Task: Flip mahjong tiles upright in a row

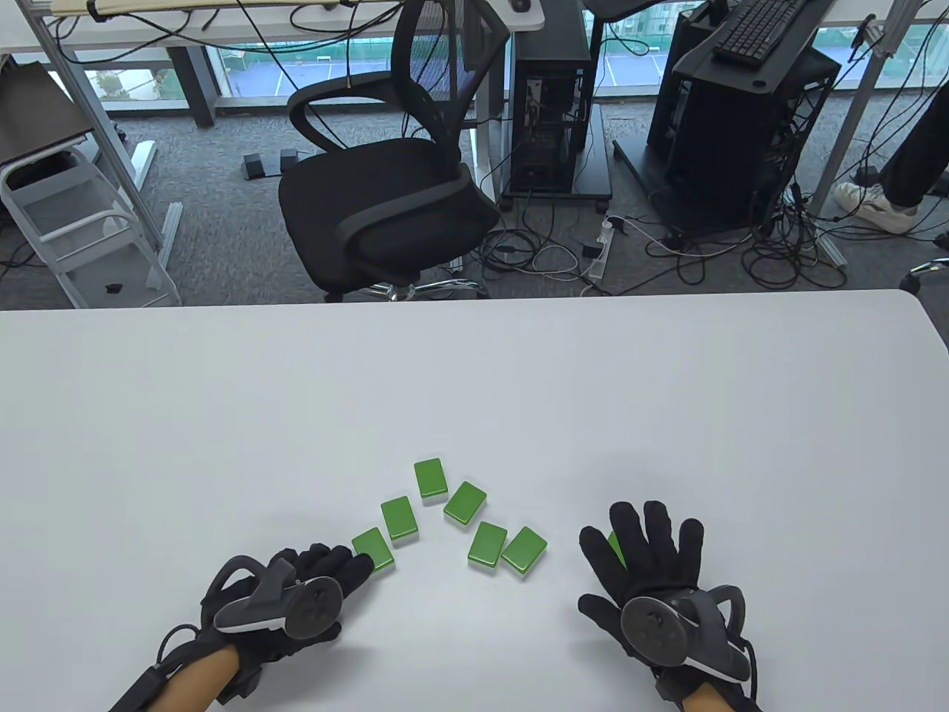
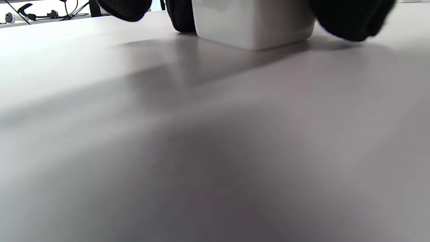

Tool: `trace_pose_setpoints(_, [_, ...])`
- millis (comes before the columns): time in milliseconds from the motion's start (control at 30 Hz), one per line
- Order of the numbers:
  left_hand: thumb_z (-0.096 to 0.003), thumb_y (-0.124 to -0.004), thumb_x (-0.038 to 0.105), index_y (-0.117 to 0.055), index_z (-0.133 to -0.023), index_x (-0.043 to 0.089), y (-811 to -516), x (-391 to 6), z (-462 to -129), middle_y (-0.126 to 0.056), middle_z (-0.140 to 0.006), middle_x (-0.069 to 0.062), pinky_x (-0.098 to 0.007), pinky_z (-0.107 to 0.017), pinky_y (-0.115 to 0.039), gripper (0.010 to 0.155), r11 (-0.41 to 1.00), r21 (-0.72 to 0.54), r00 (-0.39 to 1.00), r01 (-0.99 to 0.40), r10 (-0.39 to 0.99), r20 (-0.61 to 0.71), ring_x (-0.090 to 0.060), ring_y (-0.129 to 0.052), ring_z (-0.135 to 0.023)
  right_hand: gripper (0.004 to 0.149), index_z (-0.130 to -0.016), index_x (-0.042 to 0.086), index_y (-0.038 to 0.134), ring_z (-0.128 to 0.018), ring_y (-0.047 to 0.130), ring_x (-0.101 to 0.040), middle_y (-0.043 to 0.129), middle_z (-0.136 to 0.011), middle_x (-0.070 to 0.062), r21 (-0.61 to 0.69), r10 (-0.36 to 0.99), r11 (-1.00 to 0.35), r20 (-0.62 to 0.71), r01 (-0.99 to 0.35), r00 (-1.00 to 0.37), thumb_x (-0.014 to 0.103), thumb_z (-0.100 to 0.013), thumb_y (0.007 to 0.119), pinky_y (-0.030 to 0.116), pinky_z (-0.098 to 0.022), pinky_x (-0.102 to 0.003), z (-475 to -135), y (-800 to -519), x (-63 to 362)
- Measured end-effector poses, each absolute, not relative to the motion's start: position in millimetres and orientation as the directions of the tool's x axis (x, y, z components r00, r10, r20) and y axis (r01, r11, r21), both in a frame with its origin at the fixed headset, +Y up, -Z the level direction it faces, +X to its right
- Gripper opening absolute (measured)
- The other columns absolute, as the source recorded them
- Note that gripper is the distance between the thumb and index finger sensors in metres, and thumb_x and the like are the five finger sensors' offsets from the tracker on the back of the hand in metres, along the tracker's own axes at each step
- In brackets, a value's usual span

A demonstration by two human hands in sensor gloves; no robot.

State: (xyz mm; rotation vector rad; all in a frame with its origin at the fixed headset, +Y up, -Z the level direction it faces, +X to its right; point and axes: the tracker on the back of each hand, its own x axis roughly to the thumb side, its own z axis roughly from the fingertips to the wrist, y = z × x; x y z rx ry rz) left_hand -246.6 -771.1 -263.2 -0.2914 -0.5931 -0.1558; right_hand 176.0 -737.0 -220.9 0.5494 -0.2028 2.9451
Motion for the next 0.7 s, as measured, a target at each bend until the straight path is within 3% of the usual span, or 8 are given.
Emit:
trace_pose_setpoints(100, [-0.0314, -0.073, 0.063, -0.037, -0.103, 0.044, -757, -246, -265, -0.046, -0.117, 0.002, -0.059, -0.077, -0.055, 0.082, 0.96, -0.202, 0.83, 0.194, -0.051, 0.555, -0.03, -0.057, -0.11, 0.077, -0.1, 0.045, 0.001, -0.097, -0.014, -0.038, -0.011, -0.112, 0.002, -0.106, 0.118, -0.98, 0.366, -0.167, -0.923, 0.062, -0.047, 0.054, 0.001, -0.067, -0.069, -221, -737, 176])
trace_pose_setpoints(300, [-0.0311, -0.073, 0.065, -0.037, -0.104, 0.041, -728, -240, -282, -0.049, -0.117, 0.0, -0.059, -0.076, -0.057, 0.085, 0.982, -0.157, 0.887, 0.108, -0.023, 0.462, -0.033, -0.06, -0.108, 0.077, -0.1, 0.045, 0.001, -0.097, -0.014, -0.038, -0.011, -0.112, 0.002, -0.105, 0.127, -0.979, 0.362, -0.175, -0.923, 0.062, -0.047, 0.054, 0.001, -0.067, -0.069, -222, -737, 177])
trace_pose_setpoints(700, [-0.0301, -0.072, 0.07, -0.029, -0.106, 0.035, -754, -180, -314, -0.066, -0.109, -0.004, -0.058, -0.068, -0.068, 0.093, 0.917, -0.266, 0.903, 0.299, -0.181, 0.39, -0.034, -0.08, -0.096, 0.077, -0.1, 0.045, 0.001, -0.097, -0.014, -0.038, -0.011, -0.112, 0.002, -0.103, 0.124, -0.979, 0.378, -0.175, -0.917, 0.062, -0.047, 0.054, 0.001, -0.067, -0.069, -221, -737, 175])
